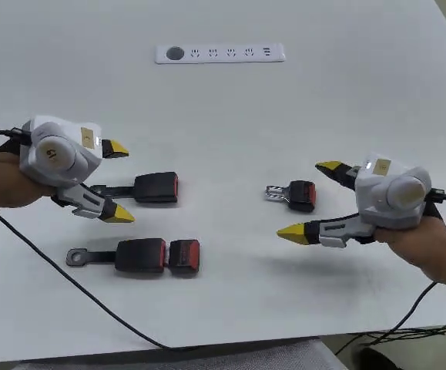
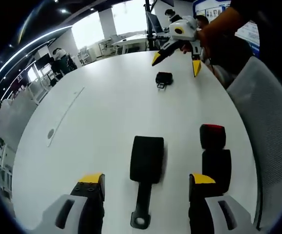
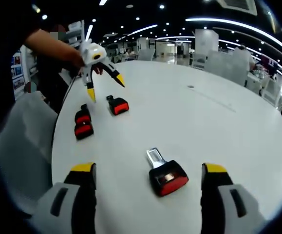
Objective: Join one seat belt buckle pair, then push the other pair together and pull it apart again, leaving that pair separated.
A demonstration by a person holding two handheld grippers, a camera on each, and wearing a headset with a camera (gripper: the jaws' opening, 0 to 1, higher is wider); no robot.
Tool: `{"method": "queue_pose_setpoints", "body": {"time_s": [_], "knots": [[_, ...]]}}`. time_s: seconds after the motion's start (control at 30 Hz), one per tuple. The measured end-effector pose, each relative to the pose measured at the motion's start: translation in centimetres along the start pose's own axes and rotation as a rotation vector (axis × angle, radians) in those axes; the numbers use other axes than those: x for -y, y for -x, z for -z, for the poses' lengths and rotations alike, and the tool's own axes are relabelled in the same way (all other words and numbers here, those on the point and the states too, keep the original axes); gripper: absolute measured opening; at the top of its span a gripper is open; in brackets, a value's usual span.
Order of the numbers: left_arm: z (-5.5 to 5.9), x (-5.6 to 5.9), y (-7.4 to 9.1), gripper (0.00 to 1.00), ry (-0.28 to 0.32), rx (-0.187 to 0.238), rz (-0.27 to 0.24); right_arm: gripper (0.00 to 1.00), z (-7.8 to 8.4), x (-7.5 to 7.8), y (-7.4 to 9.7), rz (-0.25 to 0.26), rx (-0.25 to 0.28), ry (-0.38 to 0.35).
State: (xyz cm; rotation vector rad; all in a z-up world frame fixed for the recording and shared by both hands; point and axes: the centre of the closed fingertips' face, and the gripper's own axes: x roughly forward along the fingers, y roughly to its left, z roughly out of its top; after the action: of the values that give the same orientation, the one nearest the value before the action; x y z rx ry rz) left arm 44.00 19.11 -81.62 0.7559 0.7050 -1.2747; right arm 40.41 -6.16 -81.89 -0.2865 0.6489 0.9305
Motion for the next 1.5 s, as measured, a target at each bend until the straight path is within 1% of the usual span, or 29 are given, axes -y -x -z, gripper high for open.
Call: {"method": "queue_pose_setpoints", "body": {"time_s": [0.03,0.1,0.13,0.17,0.23,0.27,0.37,0.43,0.47,0.5,0.53,0.57,0.6,0.63,0.67,0.7,0.73,0.77,0.8,0.9,1.0,1.03,1.07,1.1,1.13,1.17,1.27,1.4,1.5], "knots": [[0.0,-0.1,-0.2,0.73,0.011,0.0,0.001,0.91,0.1,0.0,-0.1,-0.006,-0.003,0.006],[-0.3,-0.2,-0.8,0.72,0.036,0.021,0.005,0.9,0.4,-0.1,-0.5,-0.026,-0.016,0.008],[-0.2,-0.2,-1.2,0.72,0.046,0.019,0.011,0.9,0.7,-0.1,-0.7,-0.035,-0.027,0.013],[-0.1,-0.1,-1.5,0.71,0.042,0.015,0.015,0.9,0.9,0.0,-0.9,-0.039,-0.04,0.022],[0.7,0.0,-2.2,0.68,0.017,-0.03,0.024,0.88,1.3,0.2,-1.3,-0.047,-0.058,0.034],[0.6,0.0,-2.5,0.66,0.021,-0.026,0.028,0.87,1.6,0.4,-1.6,-0.05,-0.072,0.047],[0.5,0.1,-3.2,0.66,0.039,-0.016,0.043,0.8,1.9,0.8,-1.9,-0.063,-0.085,0.046],[0.8,0.2,-3.6,0.65,0.029,-0.034,0.051,0.77,2.1,1.1,-1.9,-0.072,-0.095,0.055],[0.9,0.3,-3.7,0.62,0.025,-0.042,0.051,0.76,2.3,1.1,-2.0,-0.078,-0.108,0.058],[1.5,0.3,-3.7,0.58,0.015,-0.084,0.056,0.73,2.8,1.1,-1.9,-0.082,-0.132,0.063],[1.2,0.4,-3.7,0.56,0.024,-0.067,0.066,0.71,3.0,1.1,-1.8,-0.078,-0.137,0.064],[0.8,0.3,-3.8,0.55,0.041,-0.043,0.052,0.71,3.2,1.2,-1.7,-0.088,-0.145,0.099],[0.9,0.3,-3.9,0.55,0.041,-0.046,0.054,0.7,2.9,1.0,-1.8,-0.089,-0.128,0.075],[0.8,0.6,-3.9,0.53,0.034,-0.043,0.074,0.68,3.0,1.0,-1.6,-0.093,-0.129,0.079],[0.9,1.1,-3.8,0.49,0.038,-0.049,0.096,0.65,3.0,1.0,-1.6,-0.098,-0.129,0.099],[0.7,0.8,-3.9,0.47,0.026,-0.047,0.083,0.63,3.2,0.8,-1.5,-0.108,-0.136,0.136],[0.7,1.1,-3.9,0.47,0.02,-0.05,0.097,0.61,3.4,0.7,-1.4,-0.113,-0.14,0.141],[0.7,1.0,-3.9,0.47,0.026,-0.053,0.101,0.6,3.3,0.9,-1.5,-0.113,-0.137,0.176],[0.7,1.0,-3.9,0.47,0.025,-0.054,0.106,0.59,3.4,1.0,-1.5,-0.116,-0.142,0.165],[0.7,1.0,-3.8,0.44,0.019,-0.061,0.106,0.54,3.2,1.6,-1.6,-0.112,-0.133,0.159],[0.7,0.9,-3.8,0.42,0.012,-0.063,0.11,0.44,3.0,1.9,-1.7,-0.118,-0.126,0.17],[0.7,0.9,-3.8,0.41,0.011,-0.063,0.109,0.38,2.8,2.1,-1.7,-0.119,-0.122,0.171],[0.7,0.8,-3.8,0.4,0.01,-0.063,0.109,0.36,2.9,2.2,-1.6,-0.124,-0.129,0.163],[0.6,0.9,-3.7,0.37,0.01,-0.062,0.109,0.36,2.9,2.4,-1.6,-0.132,-0.126,0.177],[0.6,0.9,-3.7,0.35,0.009,-0.062,0.111,0.35,2.9,2.6,-1.6,-0.134,-0.124,0.173],[0.6,1.1,-3.7,0.35,0.006,-0.061,0.111,0.35,2.9,2.6,-1.7,-0.138,-0.124,0.175],[0.6,1.1,-3.6,0.35,0.006,-0.062,0.111,0.35,2.9,2.9,-1.7,-0.146,-0.112,0.174],[0.7,1.2,-3.6,0.35,0.01,-0.066,0.116,0.35,2.9,2.9,-1.7,-0.153,-0.097,0.173],[0.7,1.3,-3.6,0.35,0.008,-0.075,0.117,0.35,2.8,2.8,-1.7,-0.155,-0.079,0.159]]}}
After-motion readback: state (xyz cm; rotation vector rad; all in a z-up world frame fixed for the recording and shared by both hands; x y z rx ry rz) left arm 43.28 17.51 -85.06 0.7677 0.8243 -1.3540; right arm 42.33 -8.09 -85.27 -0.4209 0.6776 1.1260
